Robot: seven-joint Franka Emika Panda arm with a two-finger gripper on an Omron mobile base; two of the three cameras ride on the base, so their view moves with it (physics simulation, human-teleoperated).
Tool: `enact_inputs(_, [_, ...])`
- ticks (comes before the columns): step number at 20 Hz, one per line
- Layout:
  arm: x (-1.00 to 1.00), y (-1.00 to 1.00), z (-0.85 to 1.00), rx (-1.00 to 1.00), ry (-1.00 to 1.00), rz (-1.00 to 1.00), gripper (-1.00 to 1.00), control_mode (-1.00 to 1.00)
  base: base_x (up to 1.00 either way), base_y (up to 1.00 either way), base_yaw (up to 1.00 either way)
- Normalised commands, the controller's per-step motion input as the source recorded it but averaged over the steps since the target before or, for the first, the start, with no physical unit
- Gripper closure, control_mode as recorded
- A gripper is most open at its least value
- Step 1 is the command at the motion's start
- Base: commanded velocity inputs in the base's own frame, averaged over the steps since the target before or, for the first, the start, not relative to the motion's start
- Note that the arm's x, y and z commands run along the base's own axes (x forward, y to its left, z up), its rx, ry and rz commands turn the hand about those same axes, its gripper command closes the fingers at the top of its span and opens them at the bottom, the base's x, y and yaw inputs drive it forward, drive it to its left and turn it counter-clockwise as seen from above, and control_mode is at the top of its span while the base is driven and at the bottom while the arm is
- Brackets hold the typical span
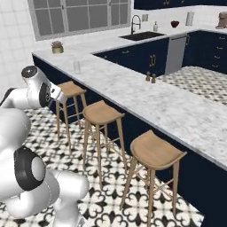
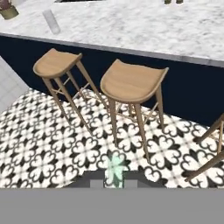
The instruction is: Take a straw from the drawer in front and place it inside the glass cup on the dining counter.
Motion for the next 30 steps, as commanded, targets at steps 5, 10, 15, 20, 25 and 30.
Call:
enact_inputs(5, [0.00,0.00,0.00,0.00,0.00,0.00,1.00,1.00,0.30,1.00,-0.40])
enact_inputs(10, [0.00,0.00,0.00,0.00,0.00,0.00,1.00,1.00,0.27,1.00,-0.41])
enact_inputs(15, [0.00,0.00,0.00,0.00,0.00,0.00,1.00,1.00,0.23,1.00,-0.39])
enact_inputs(20, [0.00,0.00,0.00,0.00,0.00,0.00,1.00,1.00,0.16,1.00,-0.38])
enact_inputs(25, [0.00,0.00,0.00,0.00,0.00,0.00,1.00,1.00,0.15,1.00,-0.38])
enact_inputs(30, [0.00,0.00,0.00,0.00,0.00,0.00,1.00,1.00,0.17,1.00,-0.38])
